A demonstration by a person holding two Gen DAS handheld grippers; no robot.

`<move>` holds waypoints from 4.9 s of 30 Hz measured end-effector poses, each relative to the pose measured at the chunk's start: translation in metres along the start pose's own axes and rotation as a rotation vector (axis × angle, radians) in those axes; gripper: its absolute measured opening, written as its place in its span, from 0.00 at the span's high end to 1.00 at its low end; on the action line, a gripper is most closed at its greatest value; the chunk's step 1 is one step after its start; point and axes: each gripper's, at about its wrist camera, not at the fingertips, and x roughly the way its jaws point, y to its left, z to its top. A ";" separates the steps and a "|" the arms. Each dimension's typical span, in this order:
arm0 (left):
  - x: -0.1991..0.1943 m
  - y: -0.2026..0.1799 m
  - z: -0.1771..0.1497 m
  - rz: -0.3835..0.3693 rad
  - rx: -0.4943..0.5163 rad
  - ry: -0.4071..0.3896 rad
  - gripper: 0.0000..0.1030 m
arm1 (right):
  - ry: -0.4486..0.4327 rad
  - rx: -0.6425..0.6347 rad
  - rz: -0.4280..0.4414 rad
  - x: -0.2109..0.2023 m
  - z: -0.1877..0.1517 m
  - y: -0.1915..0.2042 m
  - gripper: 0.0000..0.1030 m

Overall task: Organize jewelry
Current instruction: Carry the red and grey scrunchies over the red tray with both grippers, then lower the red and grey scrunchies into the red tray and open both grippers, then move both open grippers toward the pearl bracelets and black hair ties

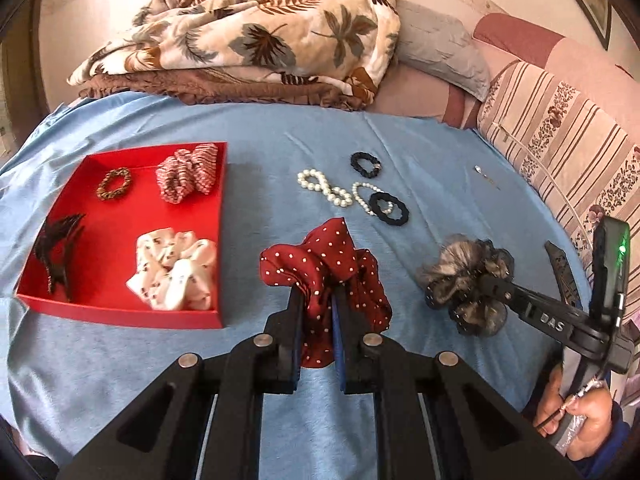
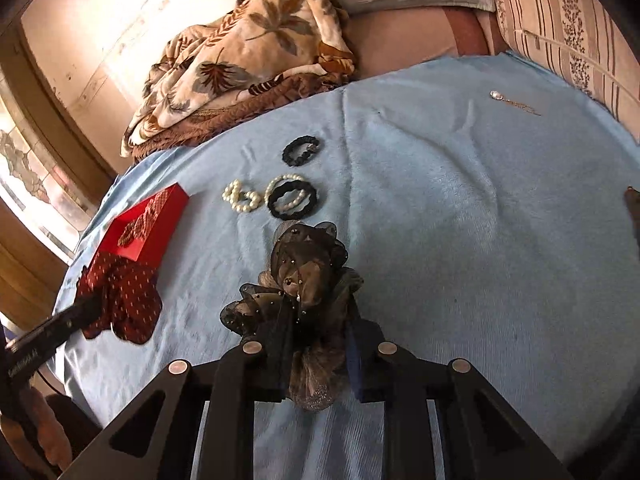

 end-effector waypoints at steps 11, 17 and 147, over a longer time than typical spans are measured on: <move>-0.024 0.040 0.019 0.017 -0.058 -0.065 0.88 | 0.023 0.085 0.042 -0.023 0.002 -0.005 0.77; -0.031 0.091 0.036 0.100 -0.127 -0.099 0.88 | 0.012 0.069 0.082 -0.029 0.015 0.014 0.77; -0.088 0.145 0.035 0.458 -0.252 -0.251 0.30 | -0.224 -0.206 -0.268 -0.082 0.042 0.047 0.14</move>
